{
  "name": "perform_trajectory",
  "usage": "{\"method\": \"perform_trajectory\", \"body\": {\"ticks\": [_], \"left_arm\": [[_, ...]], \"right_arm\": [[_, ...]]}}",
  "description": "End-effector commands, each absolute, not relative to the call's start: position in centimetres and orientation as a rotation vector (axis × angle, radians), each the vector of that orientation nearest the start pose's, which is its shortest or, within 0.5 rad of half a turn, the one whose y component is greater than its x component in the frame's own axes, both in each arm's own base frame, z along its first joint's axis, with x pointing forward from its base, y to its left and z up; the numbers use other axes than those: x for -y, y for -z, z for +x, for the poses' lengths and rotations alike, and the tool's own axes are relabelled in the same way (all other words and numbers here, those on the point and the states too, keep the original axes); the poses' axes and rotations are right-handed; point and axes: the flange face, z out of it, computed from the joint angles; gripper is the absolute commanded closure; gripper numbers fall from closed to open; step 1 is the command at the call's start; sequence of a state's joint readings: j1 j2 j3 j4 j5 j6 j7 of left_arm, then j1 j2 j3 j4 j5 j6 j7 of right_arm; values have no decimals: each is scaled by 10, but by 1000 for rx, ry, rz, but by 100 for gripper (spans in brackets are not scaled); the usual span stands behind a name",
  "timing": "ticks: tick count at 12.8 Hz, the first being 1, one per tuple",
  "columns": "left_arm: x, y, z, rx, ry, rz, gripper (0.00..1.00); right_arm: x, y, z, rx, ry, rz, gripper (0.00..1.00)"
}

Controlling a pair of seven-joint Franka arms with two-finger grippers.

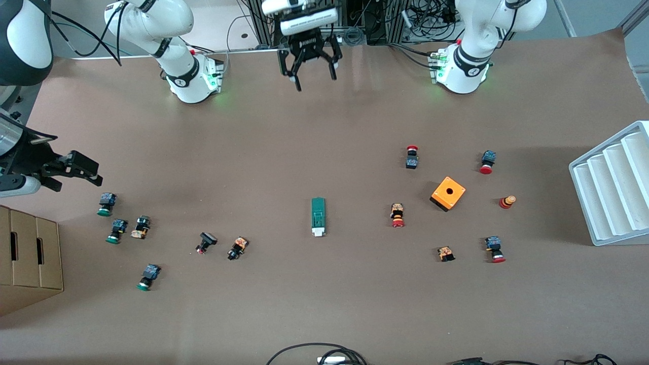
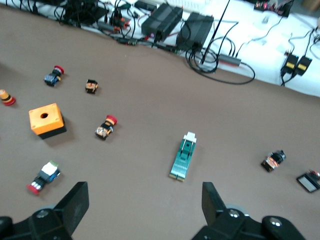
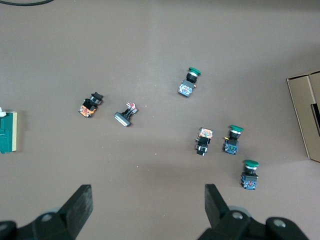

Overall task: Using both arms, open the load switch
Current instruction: 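Move the left gripper over the green load switch, then lower the left gripper onto the switch while the right gripper approaches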

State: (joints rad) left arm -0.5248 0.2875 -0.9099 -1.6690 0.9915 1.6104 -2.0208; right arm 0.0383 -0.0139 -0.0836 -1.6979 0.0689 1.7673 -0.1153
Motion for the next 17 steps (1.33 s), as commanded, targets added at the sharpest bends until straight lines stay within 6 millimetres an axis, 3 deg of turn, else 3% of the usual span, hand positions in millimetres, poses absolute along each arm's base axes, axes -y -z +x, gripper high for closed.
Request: {"method": "perform_trajectory", "body": {"ticks": [1, 3, 6, 9, 13, 16, 17], "left_arm": [[584, -465, 223, 583, 1296, -2731, 0], [591, -435, 233, 507, 1341, -2705, 0], [593, -371, 247, 330, 1453, -2632, 0], [599, -328, 260, 314, 1576, -2608, 0], [590, -260, 292, 251, 1733, -2527, 0], [587, -221, 295, 269, 1806, -2500, 0], [585, -210, 299, 264, 1845, -2487, 0]], "right_arm": [[24, -592, 564, 85, 150, -3102, 0], [24, -593, 564, 80, 152, -3101, 0], [25, -588, 566, 64, 141, -3098, 0], [27, -568, 573, 56, 72, -3099, 0], [25, -544, 581, 81, 0, -3091, 0], [-6, -520, 597, 71, -56, -3067, 0], [-14, -518, 608, -33, -59, -3034, 0]]}}
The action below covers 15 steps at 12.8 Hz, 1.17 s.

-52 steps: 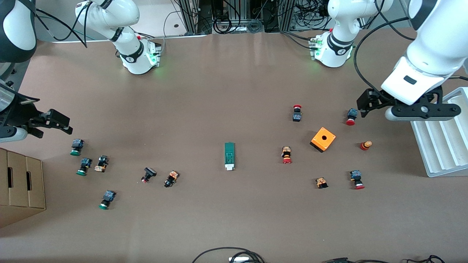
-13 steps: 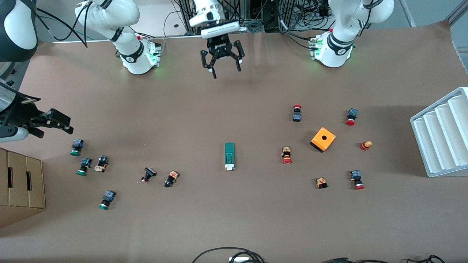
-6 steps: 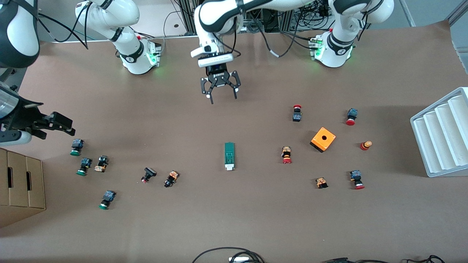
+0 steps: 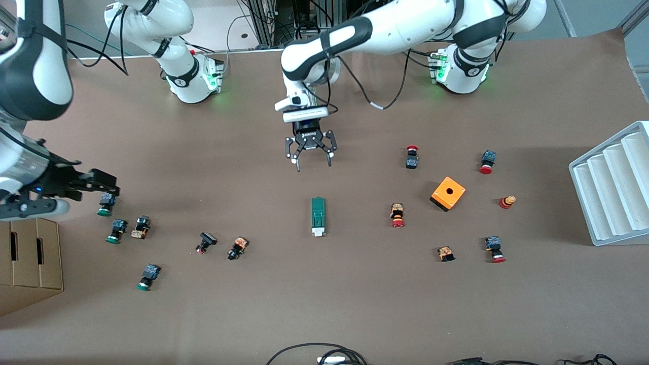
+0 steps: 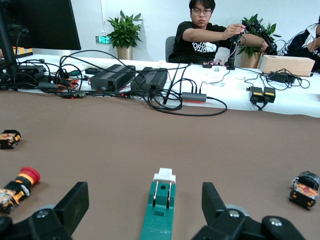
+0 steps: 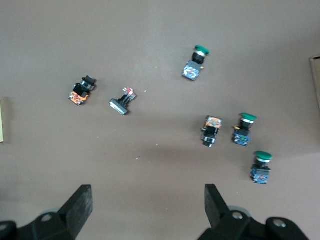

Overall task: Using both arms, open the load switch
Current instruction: 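Lower the left gripper onto the switch while the right gripper approaches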

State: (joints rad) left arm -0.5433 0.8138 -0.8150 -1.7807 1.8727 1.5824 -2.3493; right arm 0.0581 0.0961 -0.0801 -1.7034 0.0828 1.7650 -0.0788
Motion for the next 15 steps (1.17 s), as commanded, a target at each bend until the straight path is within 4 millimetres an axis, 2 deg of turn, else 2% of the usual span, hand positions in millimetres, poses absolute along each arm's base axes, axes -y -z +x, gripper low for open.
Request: {"method": "perform_trajectory", "body": {"ticks": [1, 2, 4, 7, 11, 13, 15], "left_arm": [[584, -198, 303, 268, 1881, -2480, 0], [582, -184, 305, 264, 1904, -2478, 0], [578, -159, 308, 234, 1926, -2461, 0], [576, -140, 304, 211, 1912, -2454, 0], [581, -116, 310, 196, 1937, -2439, 0], [573, -97, 314, 162, 1949, -2420, 0], [576, -82, 322, 162, 1982, -2417, 0]], "right_arm": [[-17, -514, 614, -114, -76, -3024, 0], [-29, -508, 620, -178, -92, -3021, 0], [-75, -499, 632, -371, -119, -2999, 0], [-145, -490, 644, -695, -151, -2931, 0], [-208, -474, 648, -968, -169, -2868, 0], [-241, -466, 654, -1113, -169, -2824, 0], [-267, -453, 657, -1222, -174, -2788, 1]]}}
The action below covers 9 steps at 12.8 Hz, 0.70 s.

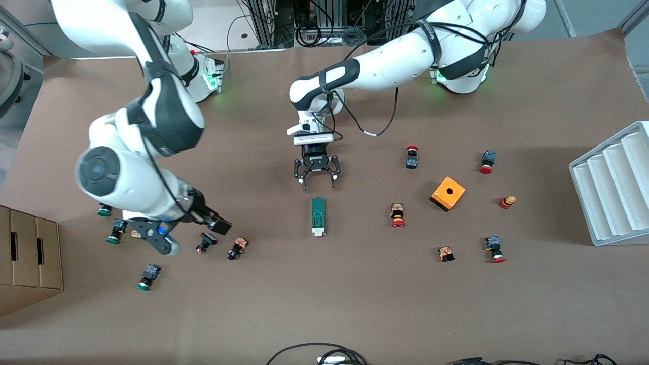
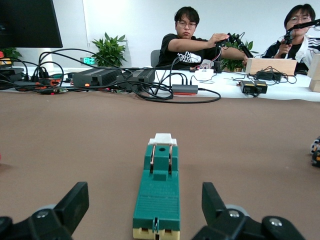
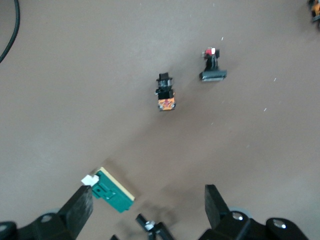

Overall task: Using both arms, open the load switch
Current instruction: 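Lower the left gripper onto the switch while the right gripper approaches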

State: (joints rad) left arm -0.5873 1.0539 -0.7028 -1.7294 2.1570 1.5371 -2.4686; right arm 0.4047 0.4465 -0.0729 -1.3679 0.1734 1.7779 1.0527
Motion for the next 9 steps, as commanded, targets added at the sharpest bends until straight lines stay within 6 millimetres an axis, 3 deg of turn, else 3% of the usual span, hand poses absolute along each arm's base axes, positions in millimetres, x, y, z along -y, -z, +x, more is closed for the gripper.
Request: {"method": "perform_trajectory", "body": {"ticks": [1, 3, 5, 9], "left_arm": [[579, -80, 322, 166, 1986, -2416, 0], [583, -81, 320, 160, 1995, -2415, 0], [582, -69, 322, 157, 1989, -2416, 0], [579, -54, 326, 134, 2001, -2406, 0]], "right_arm": [[-281, -443, 659, -1284, -172, -2763, 1], [-314, -412, 655, -1388, -188, -2734, 1], [-334, -399, 653, -1518, -201, -2666, 1], [-345, -367, 654, -1679, -318, -2541, 2]]}}
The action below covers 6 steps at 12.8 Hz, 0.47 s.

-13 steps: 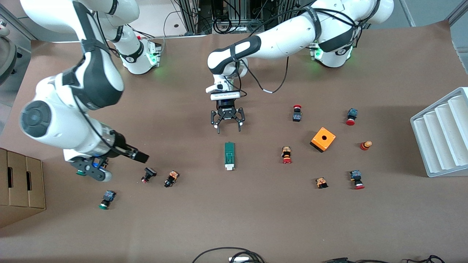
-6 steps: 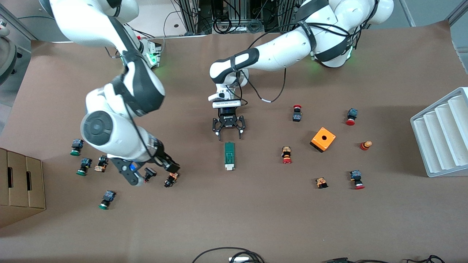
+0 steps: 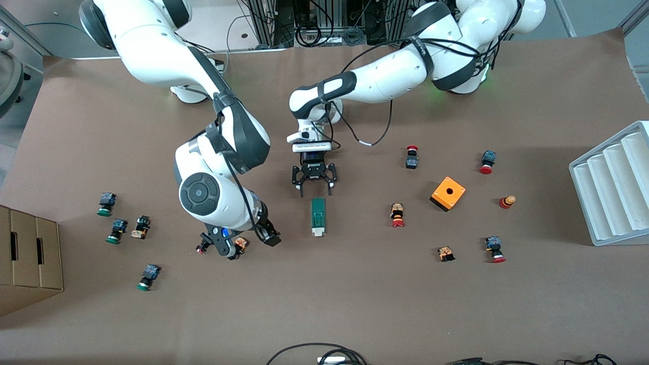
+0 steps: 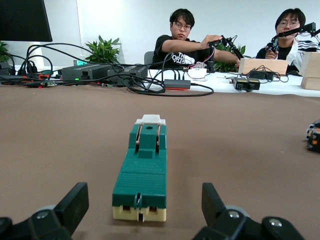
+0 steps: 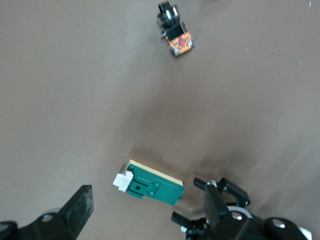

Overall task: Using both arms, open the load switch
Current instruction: 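Lower the left gripper onto the switch while the right gripper approaches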

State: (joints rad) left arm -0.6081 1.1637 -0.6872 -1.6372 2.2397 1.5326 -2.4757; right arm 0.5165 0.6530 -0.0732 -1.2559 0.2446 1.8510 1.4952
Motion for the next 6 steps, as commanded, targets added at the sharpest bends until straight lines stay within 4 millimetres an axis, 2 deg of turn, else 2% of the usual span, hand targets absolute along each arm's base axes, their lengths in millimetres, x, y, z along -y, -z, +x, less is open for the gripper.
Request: {"method": "perform_trajectory", "body": {"ticks": [1, 2, 6], "left_arm": [[578, -53, 326, 136, 2002, -2407, 1], [577, -53, 329, 141, 2002, -2405, 1], [577, -55, 334, 153, 2002, -2405, 1]], "right_arm": [[-354, -356, 651, -1701, -325, -2540, 3], [-363, -344, 649, -1744, -318, -2521, 3], [-403, -315, 645, -1912, -290, -2403, 3]]}}
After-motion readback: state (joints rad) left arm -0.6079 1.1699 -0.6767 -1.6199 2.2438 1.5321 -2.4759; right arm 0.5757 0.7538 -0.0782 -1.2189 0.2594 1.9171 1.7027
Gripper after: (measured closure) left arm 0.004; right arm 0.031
